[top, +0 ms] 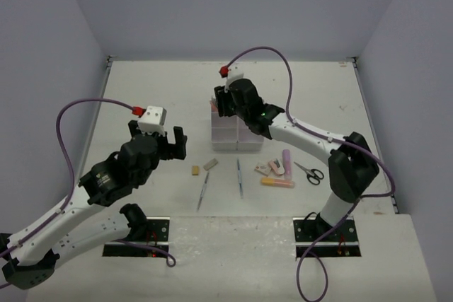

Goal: Sort the stationery into containers
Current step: Place the pen in the storage box, then pick up the pen from the center of the board, then place the pen in the storage box.

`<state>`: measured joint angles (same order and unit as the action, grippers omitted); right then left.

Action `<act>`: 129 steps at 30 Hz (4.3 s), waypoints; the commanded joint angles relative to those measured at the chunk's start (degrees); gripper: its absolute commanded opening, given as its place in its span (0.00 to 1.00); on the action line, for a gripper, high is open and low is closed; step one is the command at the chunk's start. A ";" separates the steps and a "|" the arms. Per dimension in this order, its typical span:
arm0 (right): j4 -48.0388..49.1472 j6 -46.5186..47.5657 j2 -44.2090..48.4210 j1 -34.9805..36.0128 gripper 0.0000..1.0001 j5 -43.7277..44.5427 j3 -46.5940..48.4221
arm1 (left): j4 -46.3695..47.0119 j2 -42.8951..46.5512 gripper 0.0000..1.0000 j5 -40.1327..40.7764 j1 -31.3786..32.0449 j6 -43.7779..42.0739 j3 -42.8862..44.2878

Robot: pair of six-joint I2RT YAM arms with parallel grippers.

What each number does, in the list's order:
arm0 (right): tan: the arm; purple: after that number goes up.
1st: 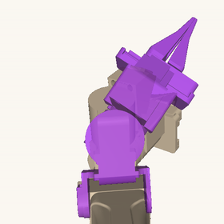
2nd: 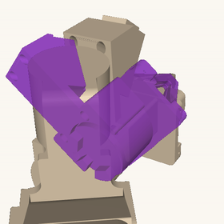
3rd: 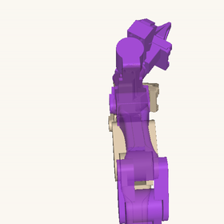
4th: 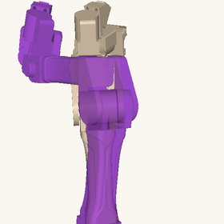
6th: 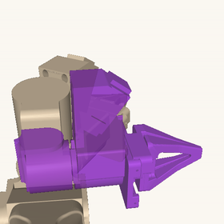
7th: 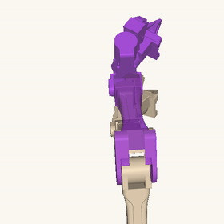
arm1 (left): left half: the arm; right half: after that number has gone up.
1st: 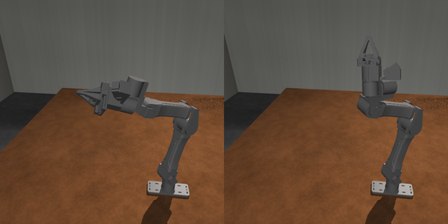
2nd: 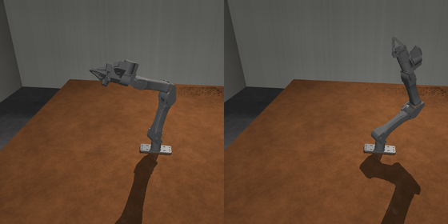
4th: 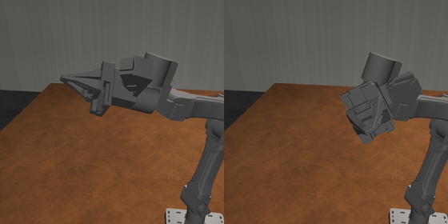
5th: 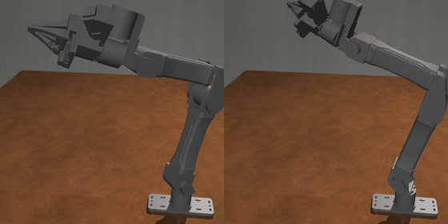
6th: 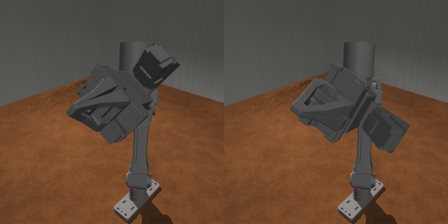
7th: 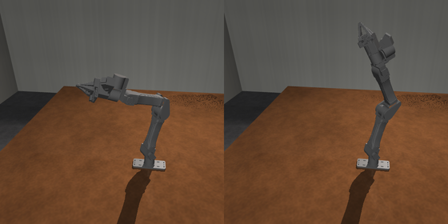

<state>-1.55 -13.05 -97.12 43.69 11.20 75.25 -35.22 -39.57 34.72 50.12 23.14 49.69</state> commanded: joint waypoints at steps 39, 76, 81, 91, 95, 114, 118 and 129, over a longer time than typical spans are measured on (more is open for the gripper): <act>-32.09 -29.09 8.40 14.06 0.62 -2.58 -11.49 | 3.39 1.20 1.00 -6.88 -9.34 -2.53 -1.32; -29.63 -27.89 2.98 11.49 0.00 -3.26 -19.74 | 3.72 -1.13 1.00 -7.85 -9.39 -2.70 -1.44; -29.65 -22.27 12.34 13.98 0.00 -7.74 -20.56 | 2.17 -0.19 1.00 -2.22 -9.43 -0.14 -0.97; -24.22 -10.53 29.89 13.72 0.00 -6.32 -14.39 | 0.56 4.26 1.00 4.39 -9.64 3.34 -0.46; -16.76 -3.07 28.81 8.96 0.00 -1.22 -8.88 | 0.74 3.61 1.00 4.38 -11.05 3.05 -0.41; 48.10 14.33 6.16 -5.46 0.00 -13.21 -10.63 | 3.16 -0.94 1.00 -4.92 -13.56 -0.28 -1.00; 53.53 11.14 4.54 -5.46 0.00 -14.97 -14.67 | 3.71 -0.95 1.00 -6.37 -13.56 -0.85 -1.13; 59.87 9.15 1.42 -5.46 0.00 -21.43 -22.75 | 4.20 -1.95 1.00 -8.08 -13.56 -1.25 -1.40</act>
<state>52.11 -4.01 -94.32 38.49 -7.13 53.06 -33.50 -40.71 27.93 37.10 23.35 48.82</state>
